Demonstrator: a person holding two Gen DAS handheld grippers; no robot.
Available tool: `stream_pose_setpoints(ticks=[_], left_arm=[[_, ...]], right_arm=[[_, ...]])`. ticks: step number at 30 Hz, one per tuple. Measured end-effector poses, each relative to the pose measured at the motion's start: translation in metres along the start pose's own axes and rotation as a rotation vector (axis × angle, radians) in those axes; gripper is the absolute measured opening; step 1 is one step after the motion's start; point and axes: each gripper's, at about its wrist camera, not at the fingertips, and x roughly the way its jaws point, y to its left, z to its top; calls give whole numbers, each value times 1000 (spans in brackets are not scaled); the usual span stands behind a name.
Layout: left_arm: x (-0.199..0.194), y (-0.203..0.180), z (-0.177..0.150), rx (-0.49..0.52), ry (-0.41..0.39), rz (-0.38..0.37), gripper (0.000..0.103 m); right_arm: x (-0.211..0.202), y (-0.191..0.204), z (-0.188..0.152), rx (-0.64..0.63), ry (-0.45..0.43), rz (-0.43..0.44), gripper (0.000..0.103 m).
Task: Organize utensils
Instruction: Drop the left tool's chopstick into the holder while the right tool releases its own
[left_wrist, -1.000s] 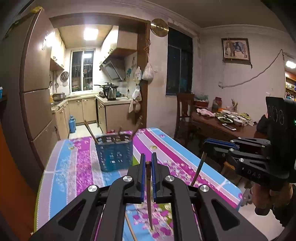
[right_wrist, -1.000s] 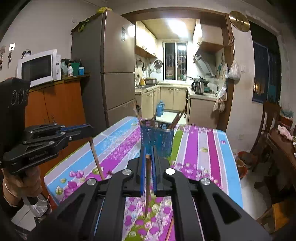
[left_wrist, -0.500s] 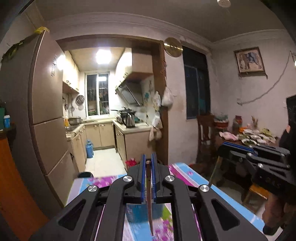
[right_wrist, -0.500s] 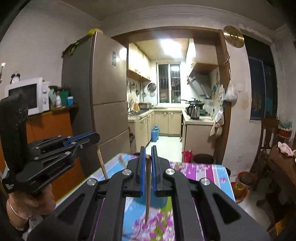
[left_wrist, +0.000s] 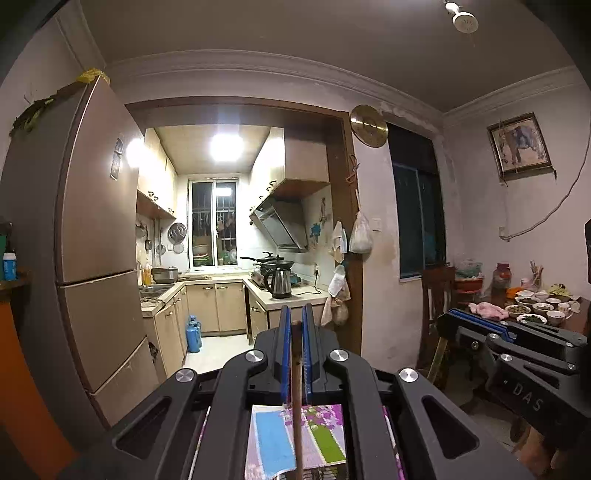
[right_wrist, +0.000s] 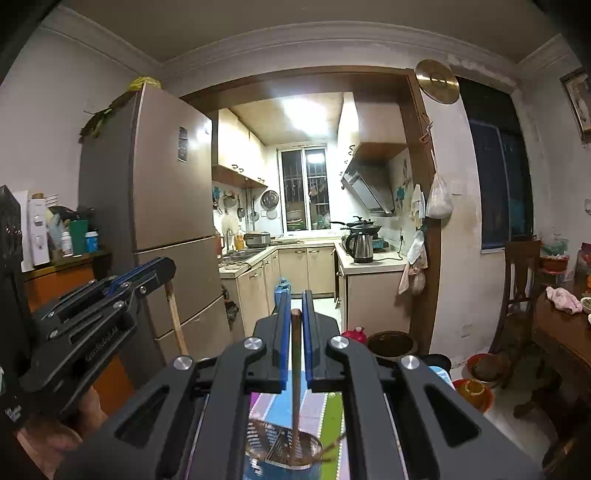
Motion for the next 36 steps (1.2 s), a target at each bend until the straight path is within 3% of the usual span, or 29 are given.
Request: stream_pose_setpoints(ticks=[6,13,17,21,28,33,36], left_arm=[[35,7,-29,-14,22,-1,7],[62,9,-80,-24,115,-7,7],[74,6,-102,-17,179,-6,8],[72,11,-106,-8,189,-5,8],[34,25,-83,-48,125,26,8],[-34,36,-67,-59,74,78,8],[-85,34,-72,-34,94,91,17]], right_arm=[[40,-7,-19,31,46,-18,5],[71,0,-61,33,145,-11,5],[82,7,-75,1,208,-9,7],[77,7,-73,-4,205,-21,8],[43,-2,-54,2,153,-20,8],[-4,-15,-48,-47,126,-15,8],[-45,-31,-62,-75,144,-15,15]])
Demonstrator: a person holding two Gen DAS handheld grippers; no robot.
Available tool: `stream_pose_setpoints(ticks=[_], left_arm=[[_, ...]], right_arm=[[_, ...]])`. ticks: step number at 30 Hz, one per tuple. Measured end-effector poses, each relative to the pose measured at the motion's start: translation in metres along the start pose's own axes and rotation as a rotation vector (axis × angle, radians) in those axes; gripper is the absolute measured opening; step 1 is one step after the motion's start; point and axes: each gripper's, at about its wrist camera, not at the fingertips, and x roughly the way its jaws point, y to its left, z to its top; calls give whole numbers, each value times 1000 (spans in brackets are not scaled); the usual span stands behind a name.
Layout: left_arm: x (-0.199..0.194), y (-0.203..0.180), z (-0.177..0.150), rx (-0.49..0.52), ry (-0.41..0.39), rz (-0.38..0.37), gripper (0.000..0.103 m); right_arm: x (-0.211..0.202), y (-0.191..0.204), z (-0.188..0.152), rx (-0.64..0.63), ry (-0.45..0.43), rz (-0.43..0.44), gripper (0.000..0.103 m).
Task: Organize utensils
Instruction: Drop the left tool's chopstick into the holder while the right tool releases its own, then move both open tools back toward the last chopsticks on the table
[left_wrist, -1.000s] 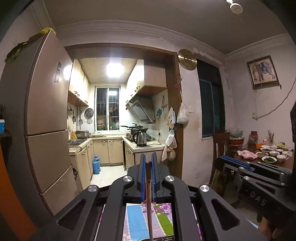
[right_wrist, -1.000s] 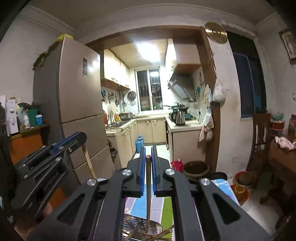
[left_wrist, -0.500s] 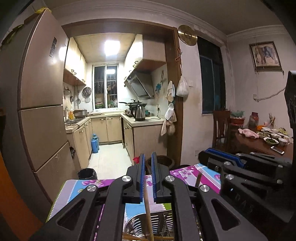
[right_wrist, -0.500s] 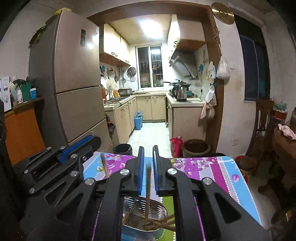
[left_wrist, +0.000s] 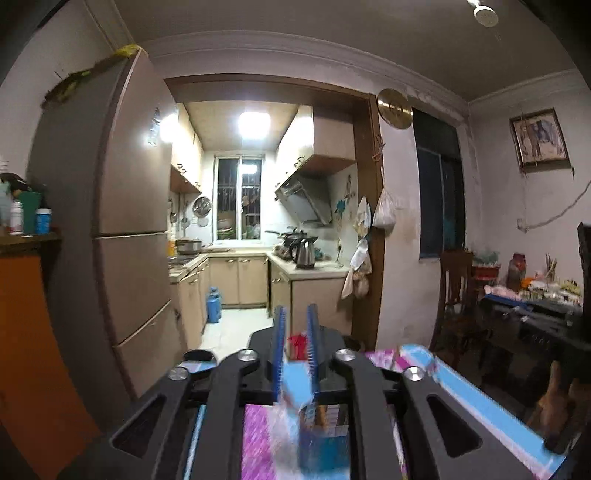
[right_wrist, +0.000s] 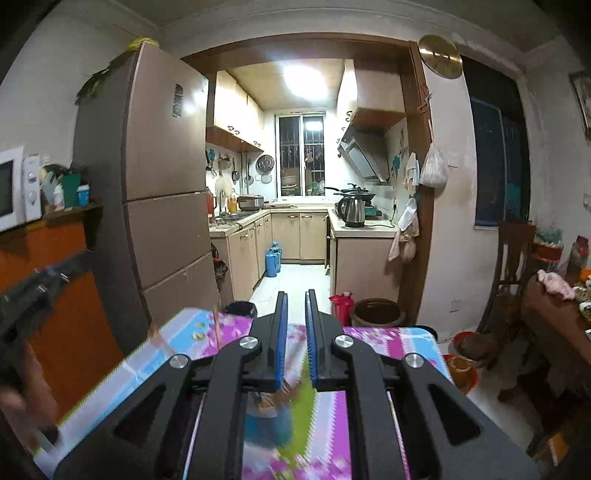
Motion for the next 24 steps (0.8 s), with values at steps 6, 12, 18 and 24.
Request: stream_pose_setpoints(ticks=[6,12,18,24], left_arm=[[-105,-21,-76,189,159,-48,23],[-175,-37,-178,254,352,-58,23],[-223,-63,-253,194,417,-7,23],[-234,-105,-279,234,378,24,23]], right_arm=[[-88,-34,-93,-29,153,-16,19],[-169,-40,-222,-43,314,-112,19],[-211,-8,-292,7,313,-99,19],[-208,31,-323,-39,289,-79,19]])
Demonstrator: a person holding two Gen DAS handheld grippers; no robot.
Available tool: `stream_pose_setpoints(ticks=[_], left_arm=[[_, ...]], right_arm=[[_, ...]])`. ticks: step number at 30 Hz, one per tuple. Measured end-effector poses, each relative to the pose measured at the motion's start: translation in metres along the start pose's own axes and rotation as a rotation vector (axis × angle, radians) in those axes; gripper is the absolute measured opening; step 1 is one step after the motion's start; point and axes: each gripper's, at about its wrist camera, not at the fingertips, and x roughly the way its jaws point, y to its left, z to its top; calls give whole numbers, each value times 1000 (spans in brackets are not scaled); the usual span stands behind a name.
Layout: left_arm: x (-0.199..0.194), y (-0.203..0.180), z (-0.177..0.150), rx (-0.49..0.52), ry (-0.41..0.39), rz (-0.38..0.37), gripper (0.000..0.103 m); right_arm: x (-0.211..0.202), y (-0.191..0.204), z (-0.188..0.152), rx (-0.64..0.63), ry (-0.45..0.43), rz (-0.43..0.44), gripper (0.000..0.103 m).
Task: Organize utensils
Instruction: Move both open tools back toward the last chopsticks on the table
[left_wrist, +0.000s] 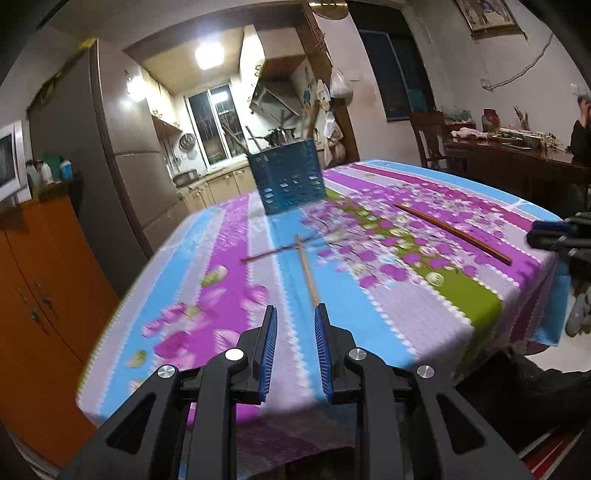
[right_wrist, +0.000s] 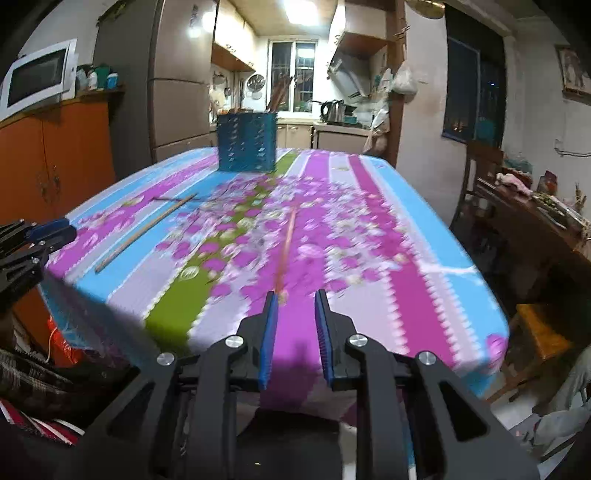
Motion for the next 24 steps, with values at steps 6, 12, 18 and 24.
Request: stream_pose_setpoints(ticks=[6,12,18,24], left_arm=[[15,1,-9,-76,58,-14,23],[18,-5,-17,-62,46,-16,29],[31,-13,-19,-43,57,-5,30],[33,-12,-21,-63,47,-13,30]], right_arm=[[19,5,-9,8,25,17,19],[26,5,-12,23,20,29,19],[29,4,-14,62,-8,35,18],[25,10,-18,47,-36,4,15]])
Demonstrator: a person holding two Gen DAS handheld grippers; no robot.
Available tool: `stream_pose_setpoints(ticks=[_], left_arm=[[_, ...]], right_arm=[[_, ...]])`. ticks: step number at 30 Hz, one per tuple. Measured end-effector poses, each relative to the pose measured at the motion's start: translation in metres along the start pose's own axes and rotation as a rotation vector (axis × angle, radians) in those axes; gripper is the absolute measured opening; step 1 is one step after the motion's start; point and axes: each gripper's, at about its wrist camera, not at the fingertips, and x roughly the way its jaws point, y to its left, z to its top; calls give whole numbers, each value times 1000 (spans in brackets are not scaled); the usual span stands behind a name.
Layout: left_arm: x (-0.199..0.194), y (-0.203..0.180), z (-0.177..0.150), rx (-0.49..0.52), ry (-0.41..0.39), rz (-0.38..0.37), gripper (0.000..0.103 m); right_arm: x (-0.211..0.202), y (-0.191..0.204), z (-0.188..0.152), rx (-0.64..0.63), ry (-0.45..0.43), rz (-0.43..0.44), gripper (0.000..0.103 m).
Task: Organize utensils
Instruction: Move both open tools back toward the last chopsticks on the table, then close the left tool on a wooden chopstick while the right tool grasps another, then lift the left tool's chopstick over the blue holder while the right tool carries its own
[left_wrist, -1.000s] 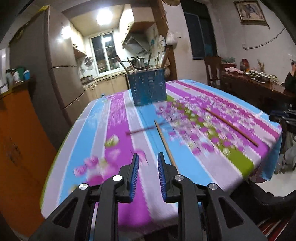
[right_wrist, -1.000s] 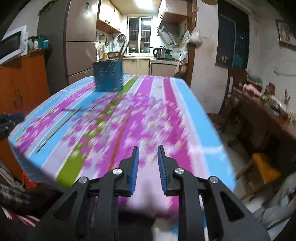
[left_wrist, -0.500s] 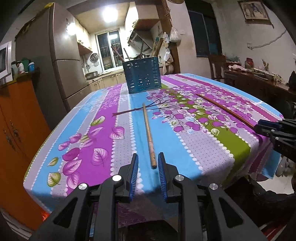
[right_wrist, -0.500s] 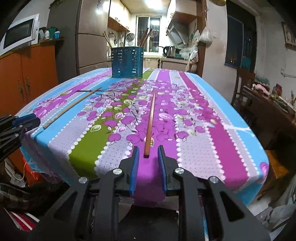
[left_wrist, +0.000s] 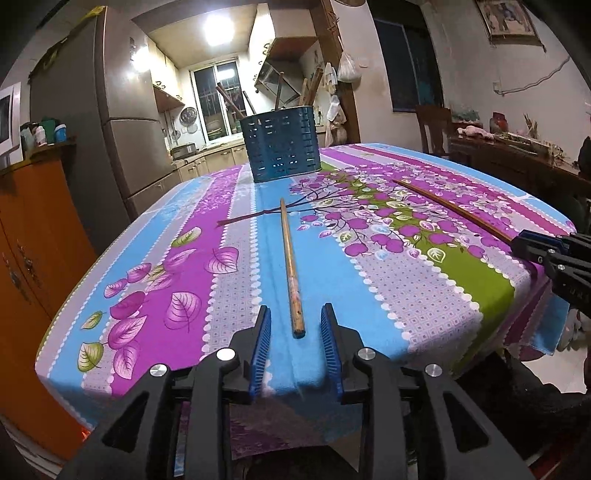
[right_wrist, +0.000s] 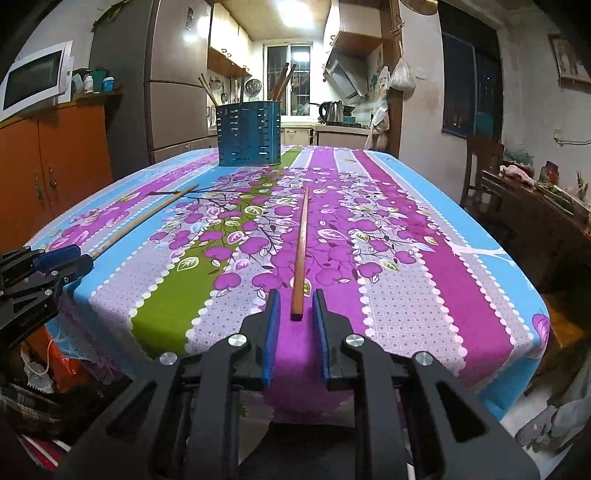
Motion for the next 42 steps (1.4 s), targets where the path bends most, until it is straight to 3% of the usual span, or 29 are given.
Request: stream_pose_setpoints(ticks=[6,17,22,26,33,42], left_arm=[[0,-1,-3,4,-24,-41,14],[0,6,-4,-24,-37,-83,14],[1,11,-7,-43,-46,-107,14],[0,16,-9,-55,-54,-117,9],[-3,17,-7,-36,-51,-99,7],[-33,29,15,-15,-150,-47,7]], right_arm=[[-1,5,-3,-10,-19,-16,11],[-3,7,-6,1,-29,-31,10],[-3,10,-6,-10,-30,-30,5],[-3,9,-6,-4,-31,-30,5],[-7,11,-2,-15,-25,-38,5],[-33,10,19,-62,-101,-50,5]])
